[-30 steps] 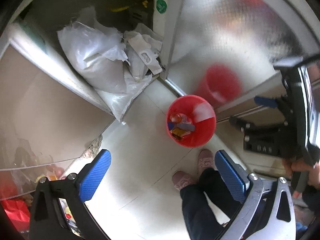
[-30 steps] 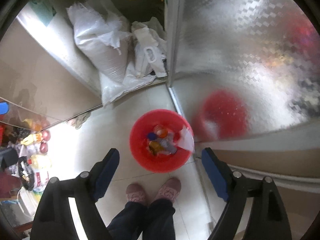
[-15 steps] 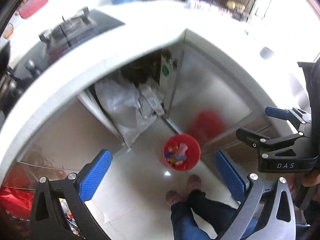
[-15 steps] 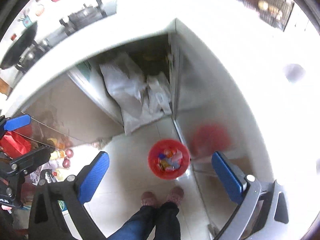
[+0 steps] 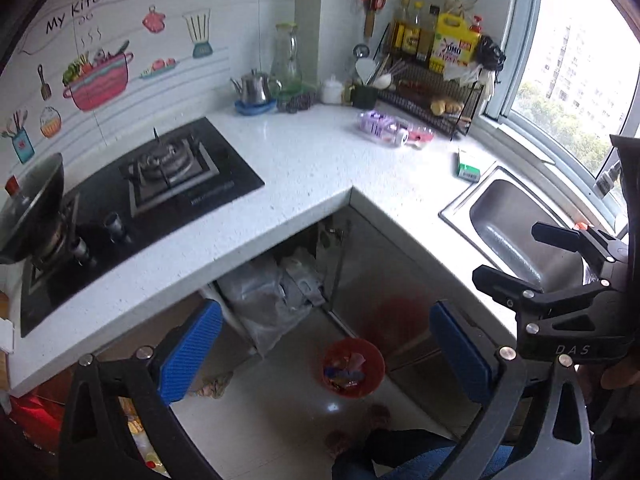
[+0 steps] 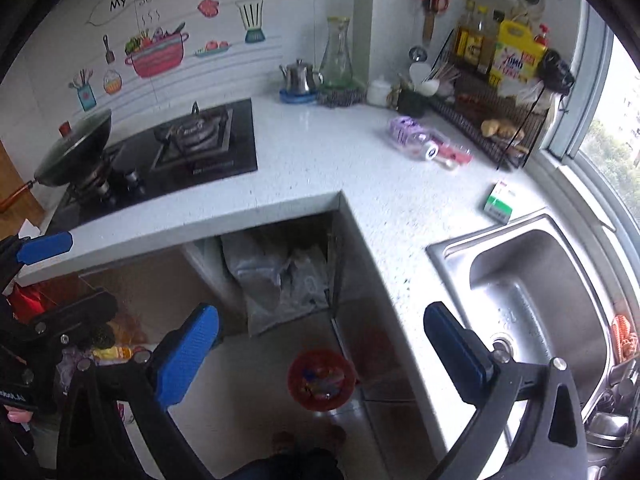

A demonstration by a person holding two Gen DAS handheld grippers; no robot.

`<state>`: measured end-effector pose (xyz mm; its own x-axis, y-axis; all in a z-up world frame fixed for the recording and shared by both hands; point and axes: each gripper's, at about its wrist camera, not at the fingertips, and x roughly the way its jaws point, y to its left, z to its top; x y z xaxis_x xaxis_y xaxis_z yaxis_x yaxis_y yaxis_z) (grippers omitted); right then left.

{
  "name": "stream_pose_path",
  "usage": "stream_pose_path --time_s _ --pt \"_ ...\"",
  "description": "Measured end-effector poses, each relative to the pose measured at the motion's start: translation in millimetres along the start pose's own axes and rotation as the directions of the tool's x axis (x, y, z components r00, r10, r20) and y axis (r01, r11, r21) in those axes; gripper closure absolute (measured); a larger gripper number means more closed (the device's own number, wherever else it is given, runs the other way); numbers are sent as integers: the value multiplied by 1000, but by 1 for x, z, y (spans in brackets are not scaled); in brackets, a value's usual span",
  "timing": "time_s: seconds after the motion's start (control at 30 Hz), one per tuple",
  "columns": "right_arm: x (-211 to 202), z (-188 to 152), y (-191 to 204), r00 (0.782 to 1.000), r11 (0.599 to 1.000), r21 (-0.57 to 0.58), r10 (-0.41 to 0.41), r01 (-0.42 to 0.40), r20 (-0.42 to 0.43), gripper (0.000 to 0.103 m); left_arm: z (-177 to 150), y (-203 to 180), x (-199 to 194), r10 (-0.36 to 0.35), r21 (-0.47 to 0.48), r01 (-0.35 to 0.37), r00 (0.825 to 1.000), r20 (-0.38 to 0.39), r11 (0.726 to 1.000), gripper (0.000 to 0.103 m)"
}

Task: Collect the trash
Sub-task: 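Raise both tools back up toward the counter items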

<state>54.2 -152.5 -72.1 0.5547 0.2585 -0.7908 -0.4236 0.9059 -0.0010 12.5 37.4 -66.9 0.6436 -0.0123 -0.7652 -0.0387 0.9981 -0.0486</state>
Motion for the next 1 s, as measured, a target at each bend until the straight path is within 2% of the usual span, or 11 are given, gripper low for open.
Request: stream_pose_path --time_s 0.27,0.53,0.77,1.0 --pt "-23 11 -2 998 1000 4 -8 8 65 0 17 -6 -23 -3 15 2 999 44 1000 0" --pt "-30 19 -10 997 1000 23 -8 6 80 0 33 -18 -29 7 71 -10 999 53 997 0" --pt "-28 27 -24 996 999 52 -13 8 86 0 58 -34 -15 -10 120 3 998 61 993 0" --pt "-12 46 -52 996 996 88 -19 11 91 0 95 -58 17 -15 171 6 998 53 985 0"
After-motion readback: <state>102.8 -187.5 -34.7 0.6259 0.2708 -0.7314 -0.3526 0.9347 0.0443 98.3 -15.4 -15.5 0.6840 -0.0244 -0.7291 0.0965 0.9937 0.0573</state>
